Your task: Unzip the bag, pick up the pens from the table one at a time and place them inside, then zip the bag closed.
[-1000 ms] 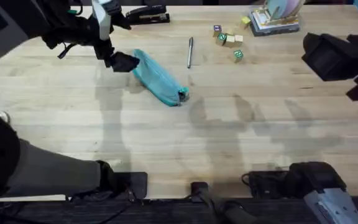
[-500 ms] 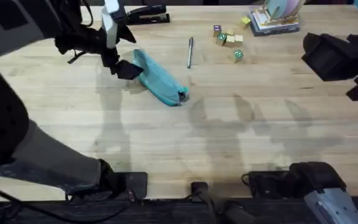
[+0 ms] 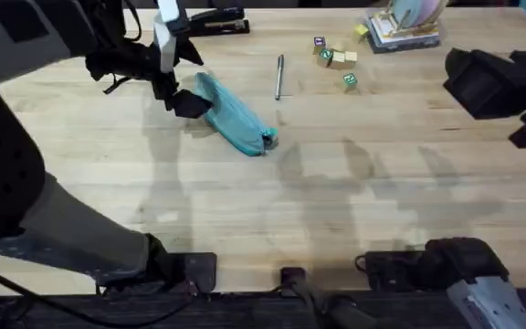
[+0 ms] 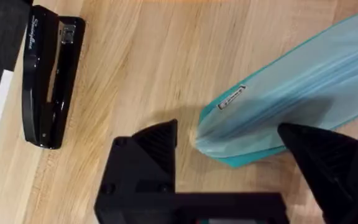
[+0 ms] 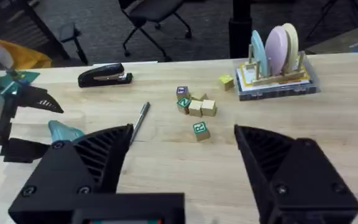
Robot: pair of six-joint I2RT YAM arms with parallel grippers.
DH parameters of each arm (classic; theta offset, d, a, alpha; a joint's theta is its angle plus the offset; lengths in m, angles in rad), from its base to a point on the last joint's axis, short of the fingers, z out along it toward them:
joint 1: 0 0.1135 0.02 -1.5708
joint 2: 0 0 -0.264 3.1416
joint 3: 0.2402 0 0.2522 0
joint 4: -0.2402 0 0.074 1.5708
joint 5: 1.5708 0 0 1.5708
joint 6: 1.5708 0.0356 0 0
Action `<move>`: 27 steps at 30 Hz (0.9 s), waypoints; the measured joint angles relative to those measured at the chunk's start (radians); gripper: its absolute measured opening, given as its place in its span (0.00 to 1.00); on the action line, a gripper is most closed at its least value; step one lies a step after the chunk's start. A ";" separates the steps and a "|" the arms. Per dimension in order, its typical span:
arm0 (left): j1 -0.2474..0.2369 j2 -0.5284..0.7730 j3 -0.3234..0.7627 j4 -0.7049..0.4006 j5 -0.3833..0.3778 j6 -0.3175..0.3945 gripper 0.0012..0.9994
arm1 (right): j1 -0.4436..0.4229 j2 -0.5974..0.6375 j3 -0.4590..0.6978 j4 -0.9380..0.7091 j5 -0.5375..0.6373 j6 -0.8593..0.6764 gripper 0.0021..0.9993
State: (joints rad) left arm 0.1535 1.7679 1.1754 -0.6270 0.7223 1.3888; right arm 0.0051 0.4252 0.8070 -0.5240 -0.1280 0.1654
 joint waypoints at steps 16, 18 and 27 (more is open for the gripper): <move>-0.001 0.000 0.000 -0.013 0.004 0.000 0.86 | 0.000 0.000 0.000 -0.002 0.000 0.000 1.00; -0.003 0.000 0.000 -0.014 0.007 0.001 0.77 | 0.000 0.000 0.000 -0.011 0.000 0.000 1.00; -0.002 0.000 0.000 -0.010 0.020 0.004 0.16 | 0.000 0.000 0.000 -0.034 0.000 0.000 1.00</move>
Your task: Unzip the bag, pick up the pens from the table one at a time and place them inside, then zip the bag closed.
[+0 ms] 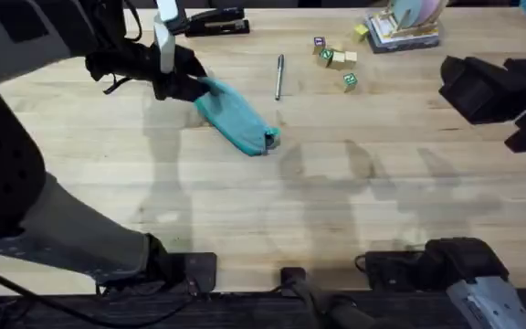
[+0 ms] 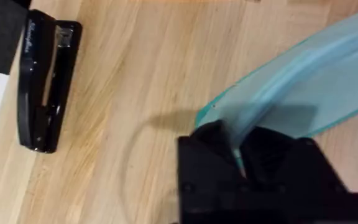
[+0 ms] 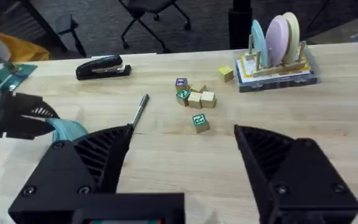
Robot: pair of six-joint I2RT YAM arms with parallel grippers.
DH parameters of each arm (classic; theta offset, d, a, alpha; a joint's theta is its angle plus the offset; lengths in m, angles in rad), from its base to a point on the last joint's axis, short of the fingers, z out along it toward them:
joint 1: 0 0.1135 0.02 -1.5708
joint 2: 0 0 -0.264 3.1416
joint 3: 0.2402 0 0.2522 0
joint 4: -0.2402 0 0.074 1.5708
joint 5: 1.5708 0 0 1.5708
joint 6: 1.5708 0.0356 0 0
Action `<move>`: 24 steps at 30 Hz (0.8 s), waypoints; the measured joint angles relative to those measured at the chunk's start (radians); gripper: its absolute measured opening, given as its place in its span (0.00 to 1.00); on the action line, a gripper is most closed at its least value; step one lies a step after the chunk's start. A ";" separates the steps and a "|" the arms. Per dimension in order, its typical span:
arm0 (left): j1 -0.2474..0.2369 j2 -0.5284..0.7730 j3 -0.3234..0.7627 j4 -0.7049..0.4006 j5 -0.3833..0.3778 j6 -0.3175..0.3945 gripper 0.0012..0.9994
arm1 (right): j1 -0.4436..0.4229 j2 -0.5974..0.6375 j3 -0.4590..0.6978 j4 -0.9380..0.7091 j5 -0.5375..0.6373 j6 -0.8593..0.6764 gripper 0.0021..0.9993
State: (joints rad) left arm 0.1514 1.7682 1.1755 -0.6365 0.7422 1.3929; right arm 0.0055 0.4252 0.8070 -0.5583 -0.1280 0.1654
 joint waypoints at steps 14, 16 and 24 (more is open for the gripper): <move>-0.001 0.000 0.000 -0.008 0.006 0.003 0.04 | 0.000 0.000 0.000 0.000 0.000 0.004 1.00; -0.001 0.000 0.000 -0.008 0.006 0.003 0.04 | 0.000 0.000 0.000 -0.003 0.000 0.030 1.00; -0.001 0.000 0.000 -0.008 0.006 0.003 0.04 | 0.000 0.015 0.000 -0.004 -0.106 0.216 1.00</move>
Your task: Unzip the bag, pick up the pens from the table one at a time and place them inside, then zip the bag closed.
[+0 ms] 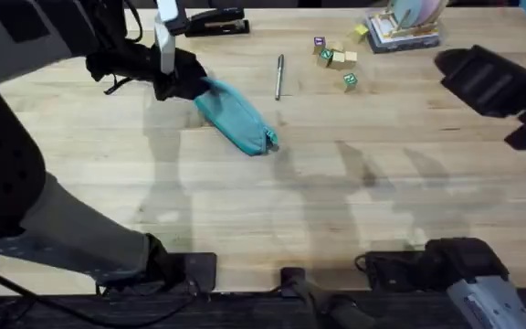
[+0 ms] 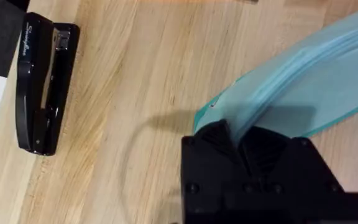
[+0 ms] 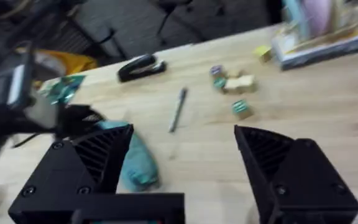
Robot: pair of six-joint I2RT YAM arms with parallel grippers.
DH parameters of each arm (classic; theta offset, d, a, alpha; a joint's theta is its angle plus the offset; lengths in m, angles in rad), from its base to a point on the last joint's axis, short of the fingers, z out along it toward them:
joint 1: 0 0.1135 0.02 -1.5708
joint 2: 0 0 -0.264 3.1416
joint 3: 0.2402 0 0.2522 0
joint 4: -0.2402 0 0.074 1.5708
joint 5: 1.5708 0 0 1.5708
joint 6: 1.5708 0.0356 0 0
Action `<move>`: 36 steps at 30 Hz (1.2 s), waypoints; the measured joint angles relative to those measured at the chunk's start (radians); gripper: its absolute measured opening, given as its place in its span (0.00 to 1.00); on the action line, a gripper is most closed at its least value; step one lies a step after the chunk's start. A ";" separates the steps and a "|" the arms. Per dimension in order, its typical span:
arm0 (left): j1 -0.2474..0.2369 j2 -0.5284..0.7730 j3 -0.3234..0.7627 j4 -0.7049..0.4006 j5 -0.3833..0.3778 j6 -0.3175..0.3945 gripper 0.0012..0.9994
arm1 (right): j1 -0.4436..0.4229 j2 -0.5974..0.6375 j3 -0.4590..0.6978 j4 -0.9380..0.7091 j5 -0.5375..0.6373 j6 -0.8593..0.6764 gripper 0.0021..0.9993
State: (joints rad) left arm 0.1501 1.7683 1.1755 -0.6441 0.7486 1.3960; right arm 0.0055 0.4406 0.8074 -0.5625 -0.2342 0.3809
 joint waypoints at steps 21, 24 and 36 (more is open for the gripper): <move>0.000 0.000 0.000 0.000 0.000 0.000 0.04 | 0.101 0.104 0.000 -0.004 -0.269 0.099 1.00; 0.000 0.000 0.000 0.000 0.000 0.000 0.04 | 0.164 0.158 0.000 -0.003 -0.269 0.103 1.00; 0.000 0.000 0.000 0.001 0.000 0.000 0.04 | 0.443 0.478 0.000 0.093 -0.148 0.109 1.00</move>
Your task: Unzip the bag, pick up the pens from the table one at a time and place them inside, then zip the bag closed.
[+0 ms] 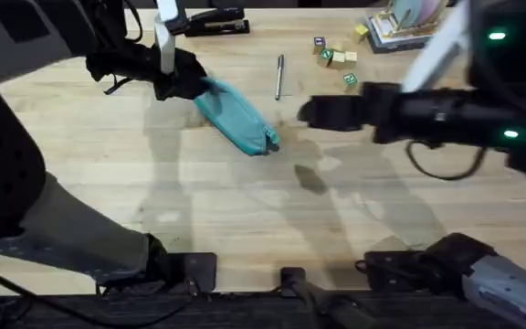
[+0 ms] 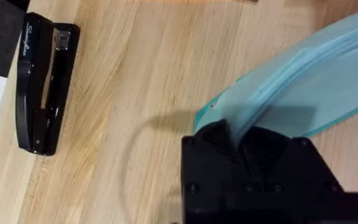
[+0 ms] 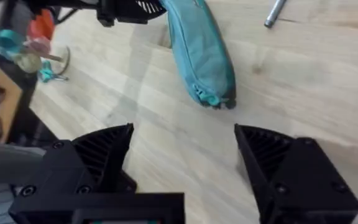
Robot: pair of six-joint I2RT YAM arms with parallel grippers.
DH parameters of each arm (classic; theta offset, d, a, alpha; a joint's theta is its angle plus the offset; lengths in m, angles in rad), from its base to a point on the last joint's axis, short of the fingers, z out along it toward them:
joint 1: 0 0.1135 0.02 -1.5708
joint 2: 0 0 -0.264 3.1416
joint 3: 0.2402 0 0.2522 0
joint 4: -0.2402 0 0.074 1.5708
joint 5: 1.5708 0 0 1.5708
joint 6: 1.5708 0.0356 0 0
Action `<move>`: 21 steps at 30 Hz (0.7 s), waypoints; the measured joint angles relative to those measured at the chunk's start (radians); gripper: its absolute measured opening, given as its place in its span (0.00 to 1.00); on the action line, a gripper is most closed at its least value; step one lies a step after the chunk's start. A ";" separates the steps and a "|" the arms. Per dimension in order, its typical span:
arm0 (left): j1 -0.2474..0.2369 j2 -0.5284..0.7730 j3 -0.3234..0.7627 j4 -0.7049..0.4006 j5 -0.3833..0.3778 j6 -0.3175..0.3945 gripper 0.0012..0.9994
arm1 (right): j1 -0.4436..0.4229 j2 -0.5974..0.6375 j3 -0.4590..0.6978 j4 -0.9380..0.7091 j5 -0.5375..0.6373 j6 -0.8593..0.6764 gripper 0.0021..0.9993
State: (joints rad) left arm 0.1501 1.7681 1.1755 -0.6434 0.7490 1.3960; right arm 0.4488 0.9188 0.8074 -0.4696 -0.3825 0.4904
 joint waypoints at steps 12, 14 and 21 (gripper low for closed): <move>0.000 0.000 0.000 0.000 0.000 0.000 0.04 | 0.138 0.203 0.000 0.099 0.133 0.054 1.00; 0.000 0.000 0.000 0.000 0.001 0.000 0.04 | 0.138 0.209 0.001 0.105 0.136 0.056 1.00; 0.000 0.000 0.000 0.000 0.002 0.000 0.04 | 0.149 0.293 0.002 0.128 0.147 0.056 1.00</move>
State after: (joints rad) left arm 0.1501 1.7681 1.1755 -0.6432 0.7513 1.3960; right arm 0.5977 1.2121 0.8089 -0.3414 -0.2350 0.5466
